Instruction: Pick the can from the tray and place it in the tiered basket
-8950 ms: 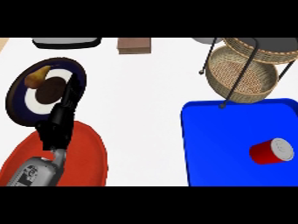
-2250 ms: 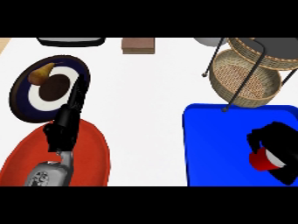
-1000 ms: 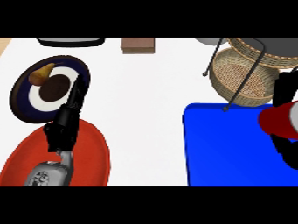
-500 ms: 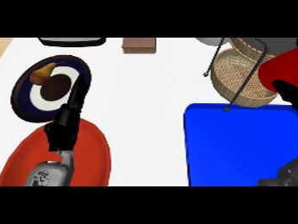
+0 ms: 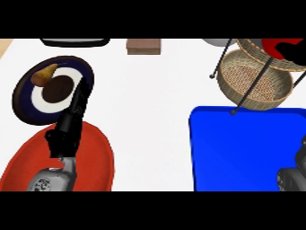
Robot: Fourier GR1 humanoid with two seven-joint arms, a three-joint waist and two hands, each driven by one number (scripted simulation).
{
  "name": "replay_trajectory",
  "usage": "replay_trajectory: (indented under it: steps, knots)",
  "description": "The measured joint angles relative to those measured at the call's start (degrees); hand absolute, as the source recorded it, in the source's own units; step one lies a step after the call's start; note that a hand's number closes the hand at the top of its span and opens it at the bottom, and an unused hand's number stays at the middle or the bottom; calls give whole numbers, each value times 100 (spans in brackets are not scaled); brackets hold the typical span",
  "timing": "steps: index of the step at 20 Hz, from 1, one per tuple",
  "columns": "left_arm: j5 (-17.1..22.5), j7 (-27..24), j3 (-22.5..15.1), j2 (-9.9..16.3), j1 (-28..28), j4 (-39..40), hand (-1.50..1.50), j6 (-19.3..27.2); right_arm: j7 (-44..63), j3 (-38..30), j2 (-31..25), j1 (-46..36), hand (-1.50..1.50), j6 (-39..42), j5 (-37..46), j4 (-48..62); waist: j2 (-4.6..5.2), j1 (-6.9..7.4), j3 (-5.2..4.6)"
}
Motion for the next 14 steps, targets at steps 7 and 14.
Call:
replay_trajectory:
  steps: [7, 14]
  knots:
    - [-35, -17, 16, -44, -36, 60, 0, 4, -617, 332, -821, 45, 150, -1113, 58, 1312, 13, 14, 2]
    - [-34, 76, 32, -22, -46, -41, 0, -62, -1053, 417, -1210, 205, -150, -2103, 108, 2436, 2, 24, -4]
